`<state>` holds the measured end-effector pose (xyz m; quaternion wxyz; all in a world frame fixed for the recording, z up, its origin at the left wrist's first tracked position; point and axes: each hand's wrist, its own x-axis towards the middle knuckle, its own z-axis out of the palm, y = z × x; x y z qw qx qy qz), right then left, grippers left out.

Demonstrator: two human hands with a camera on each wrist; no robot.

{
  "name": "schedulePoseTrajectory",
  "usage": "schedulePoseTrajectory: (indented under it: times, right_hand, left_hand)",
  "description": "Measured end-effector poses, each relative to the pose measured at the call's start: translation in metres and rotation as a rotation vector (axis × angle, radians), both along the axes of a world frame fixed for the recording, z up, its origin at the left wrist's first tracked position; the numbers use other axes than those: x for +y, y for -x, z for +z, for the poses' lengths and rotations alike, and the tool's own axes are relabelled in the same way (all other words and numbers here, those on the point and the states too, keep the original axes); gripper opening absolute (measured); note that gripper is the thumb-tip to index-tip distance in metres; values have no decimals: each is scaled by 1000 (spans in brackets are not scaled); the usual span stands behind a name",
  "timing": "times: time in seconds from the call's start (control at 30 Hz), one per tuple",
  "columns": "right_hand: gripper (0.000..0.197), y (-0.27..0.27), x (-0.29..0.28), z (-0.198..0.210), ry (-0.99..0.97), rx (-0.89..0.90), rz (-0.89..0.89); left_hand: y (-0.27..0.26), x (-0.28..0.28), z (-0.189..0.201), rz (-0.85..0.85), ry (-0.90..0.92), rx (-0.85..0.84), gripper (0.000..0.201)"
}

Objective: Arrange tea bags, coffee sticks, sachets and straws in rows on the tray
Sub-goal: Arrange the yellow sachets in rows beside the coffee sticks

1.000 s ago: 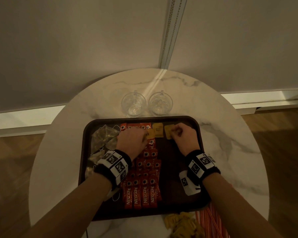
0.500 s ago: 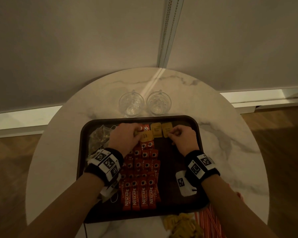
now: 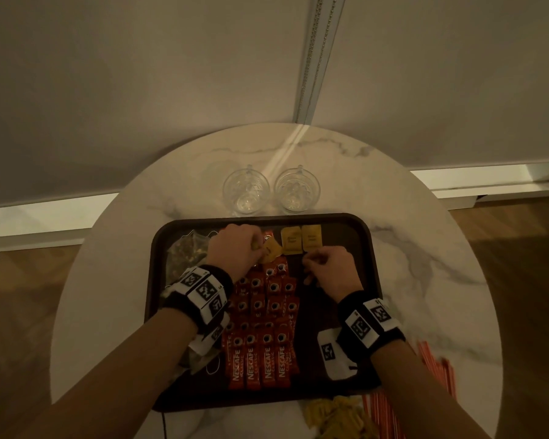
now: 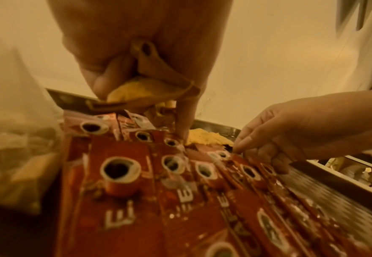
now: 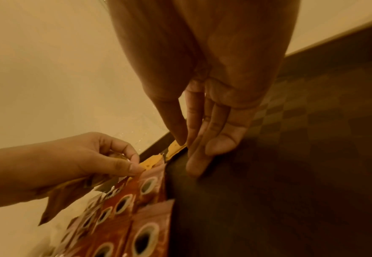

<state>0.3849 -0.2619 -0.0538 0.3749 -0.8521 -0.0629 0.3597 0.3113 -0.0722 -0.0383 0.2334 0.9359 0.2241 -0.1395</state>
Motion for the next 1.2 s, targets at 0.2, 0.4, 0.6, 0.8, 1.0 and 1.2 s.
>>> schedulePoseTrajectory:
  times: [0.2,0.4,0.6,0.8,1.0,1.2]
  right_hand:
    - [10,14,4,-2,-55,-32,48]
    - [11,19,-9,2,-41,-102,-35]
    - [11,34,-25,3,-146,32,-159]
    - [27,49,-27,12,-260,28,-121]
    - [19,59,-68,16,26,-148,-165]
    - [9,78,-54,11,19,171,-97]
  left_hand:
    - [9,3,8,12,0,-104,11]
    - [12,6,25,-38,15,-210,11]
    - [6,9,40,-89,16,-262,15]
    - [8,9,37,-106,11,-228,12]
    - [14,5,33,-110,26,-196,11]
    - [20,-1,31,-80,73,-205,11]
